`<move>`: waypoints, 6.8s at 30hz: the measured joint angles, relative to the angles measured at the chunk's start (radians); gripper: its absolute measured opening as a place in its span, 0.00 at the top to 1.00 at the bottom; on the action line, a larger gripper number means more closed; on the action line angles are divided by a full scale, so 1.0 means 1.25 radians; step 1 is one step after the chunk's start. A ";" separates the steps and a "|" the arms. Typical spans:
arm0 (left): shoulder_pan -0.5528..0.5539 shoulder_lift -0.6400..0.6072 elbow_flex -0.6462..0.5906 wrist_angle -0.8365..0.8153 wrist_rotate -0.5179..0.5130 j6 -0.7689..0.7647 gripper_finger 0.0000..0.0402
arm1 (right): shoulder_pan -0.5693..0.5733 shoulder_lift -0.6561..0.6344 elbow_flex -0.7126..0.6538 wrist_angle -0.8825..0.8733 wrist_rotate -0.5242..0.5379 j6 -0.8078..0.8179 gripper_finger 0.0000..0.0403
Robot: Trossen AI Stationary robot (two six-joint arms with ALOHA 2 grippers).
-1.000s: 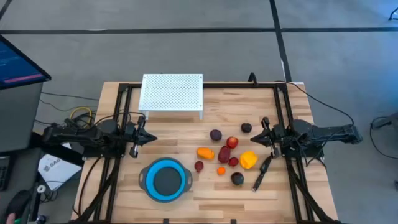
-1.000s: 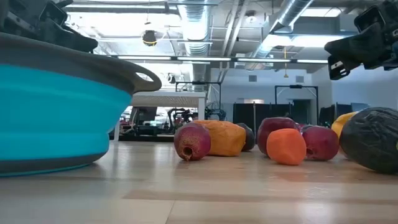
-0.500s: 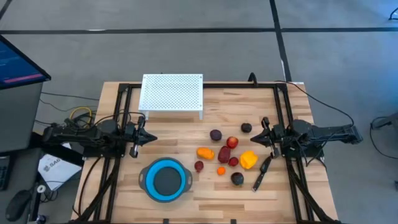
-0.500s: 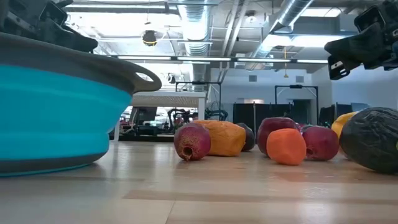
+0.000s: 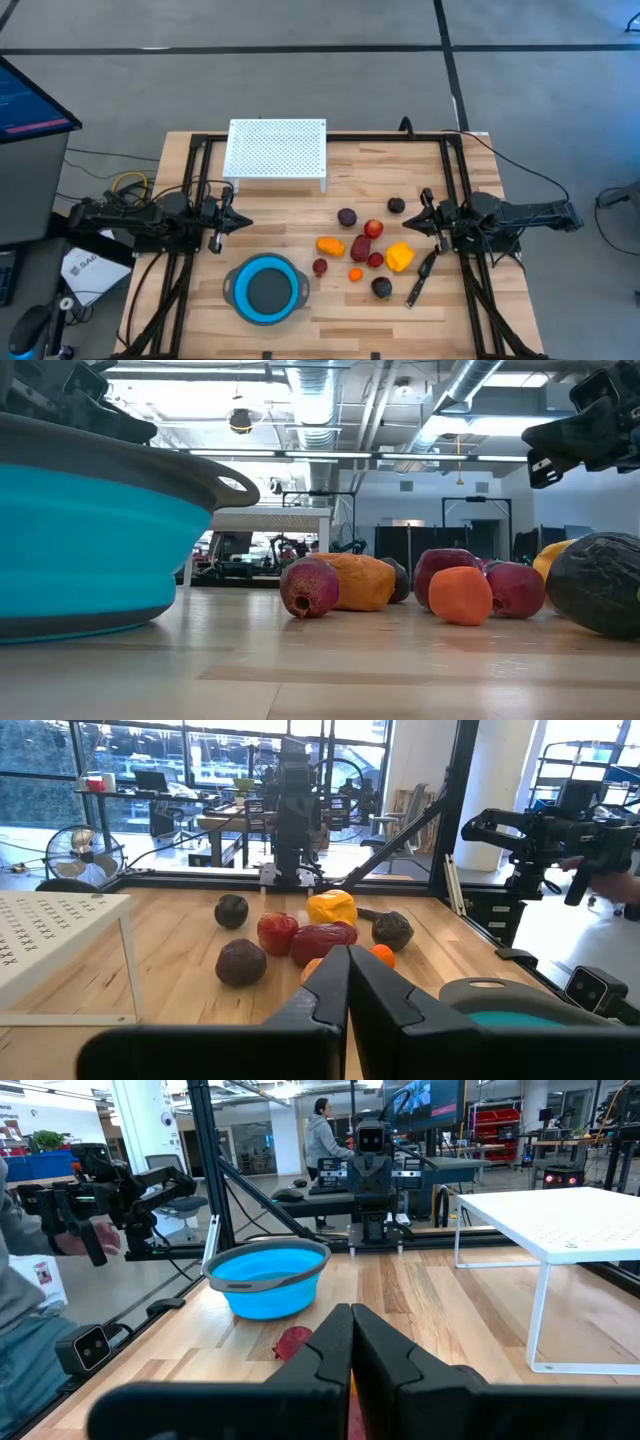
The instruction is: Pick & Place Fruit
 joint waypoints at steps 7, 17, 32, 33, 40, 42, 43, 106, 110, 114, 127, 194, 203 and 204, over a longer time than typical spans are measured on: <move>0.000 0.000 0.000 0.025 0.000 0.009 0.99 | -0.001 0.000 0.000 0.010 0.000 -0.052 1.00; 0.000 0.007 0.000 0.253 -0.015 -0.008 0.99 | 0.001 0.000 0.000 0.177 0.000 0.096 1.00; -0.031 0.501 0.253 0.196 -0.138 -0.015 0.99 | -0.012 0.024 0.000 0.298 0.078 0.027 1.00; -0.042 0.542 0.291 0.146 -0.138 -0.012 0.99 | -0.012 0.039 0.000 0.295 0.088 0.027 1.00; -0.116 0.747 0.573 -0.329 -0.142 -0.047 0.93 | -0.012 0.164 0.000 0.336 0.132 0.036 1.00; -0.137 0.778 0.625 -0.432 -0.141 -0.091 0.87 | -0.012 0.208 0.000 0.373 0.132 0.034 1.00; -0.149 0.787 0.644 -0.477 -0.142 -0.120 0.84 | -0.012 0.230 0.000 0.395 0.132 0.030 1.00; 0.502 0.935 0.780 -0.114 -0.050 -0.223 0.91 | -0.056 0.786 0.042 0.894 0.132 0.051 1.00; 0.582 1.006 0.806 -0.121 0.021 -0.245 0.93 | -0.057 0.786 0.042 0.894 0.132 0.051 1.00; 0.620 1.056 0.823 -0.116 0.107 -0.274 0.94 | -0.057 0.786 0.042 0.893 0.132 0.051 1.00; 0.636 1.042 0.823 -0.121 0.046 -0.229 0.94 | -0.057 0.786 0.042 0.893 0.132 0.048 1.00; 0.666 0.879 0.823 -0.243 0.127 -0.075 0.38 | -0.057 0.786 0.043 0.893 0.132 0.042 1.00; 0.422 0.668 0.691 -0.260 0.205 0.106 0.46 | -0.037 0.857 0.136 0.760 0.132 0.118 0.96; 0.385 0.651 0.663 -0.252 0.201 0.113 0.47 | -0.033 0.883 0.166 0.715 0.132 0.119 0.94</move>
